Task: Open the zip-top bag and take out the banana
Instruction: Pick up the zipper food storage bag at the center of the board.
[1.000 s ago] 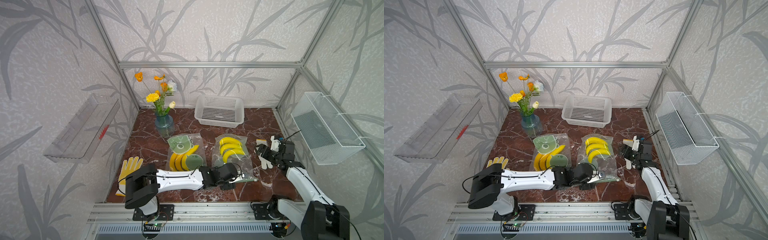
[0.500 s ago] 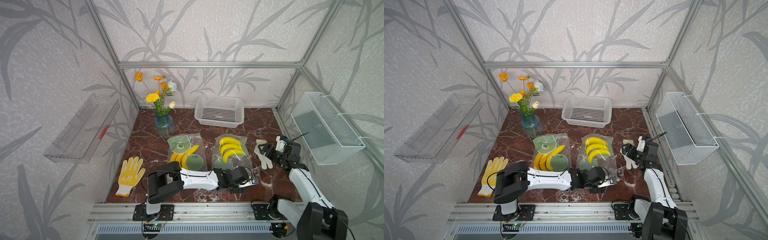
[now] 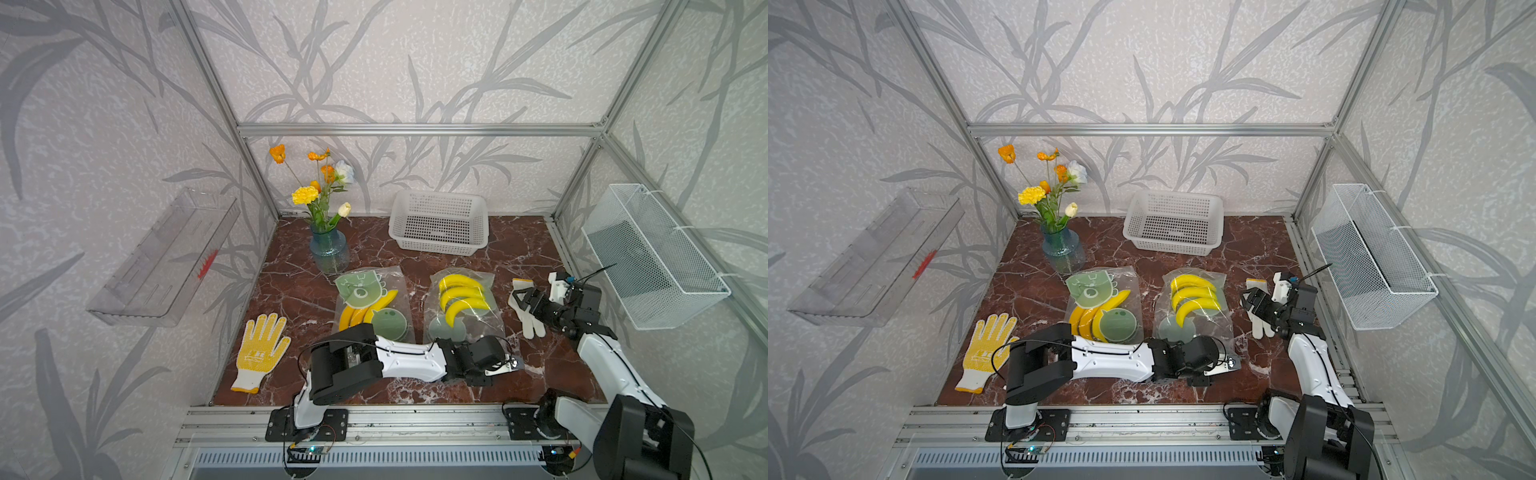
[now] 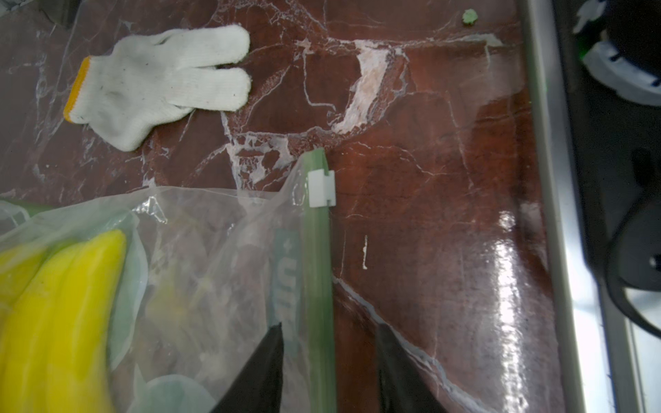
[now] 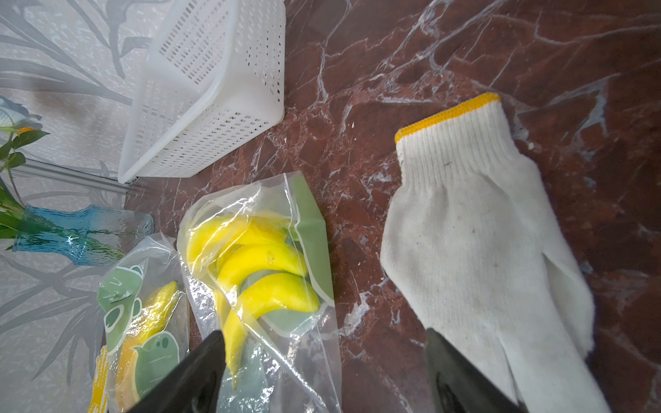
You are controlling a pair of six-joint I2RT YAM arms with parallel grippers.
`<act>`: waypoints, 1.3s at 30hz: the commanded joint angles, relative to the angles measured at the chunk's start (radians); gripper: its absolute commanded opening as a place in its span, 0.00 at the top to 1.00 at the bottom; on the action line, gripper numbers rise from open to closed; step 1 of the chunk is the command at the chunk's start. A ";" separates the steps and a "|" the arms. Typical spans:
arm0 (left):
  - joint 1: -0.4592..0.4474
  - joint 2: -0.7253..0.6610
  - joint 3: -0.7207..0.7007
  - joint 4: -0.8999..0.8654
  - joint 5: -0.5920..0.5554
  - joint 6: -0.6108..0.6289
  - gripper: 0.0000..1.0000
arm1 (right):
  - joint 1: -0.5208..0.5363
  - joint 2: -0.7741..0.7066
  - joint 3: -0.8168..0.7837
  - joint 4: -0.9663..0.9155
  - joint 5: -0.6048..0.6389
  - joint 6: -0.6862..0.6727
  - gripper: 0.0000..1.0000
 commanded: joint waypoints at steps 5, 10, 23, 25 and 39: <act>-0.006 0.027 -0.001 0.027 -0.079 0.019 0.70 | -0.003 0.004 0.005 -0.013 -0.021 -0.011 0.14; -0.006 0.037 -0.008 0.044 -0.093 0.007 0.72 | -0.004 0.010 0.005 -0.014 -0.021 -0.012 0.14; 0.016 0.031 -0.012 0.051 -0.087 -0.040 1.00 | -0.005 0.024 0.012 -0.028 -0.042 -0.033 0.14; 0.029 0.015 -0.014 0.044 -0.063 -0.062 1.00 | -0.005 0.029 0.017 -0.035 -0.059 -0.053 0.14; 0.310 -0.149 0.013 -0.056 0.449 -0.314 1.00 | -0.003 -0.058 -0.058 0.191 -0.247 -0.089 0.20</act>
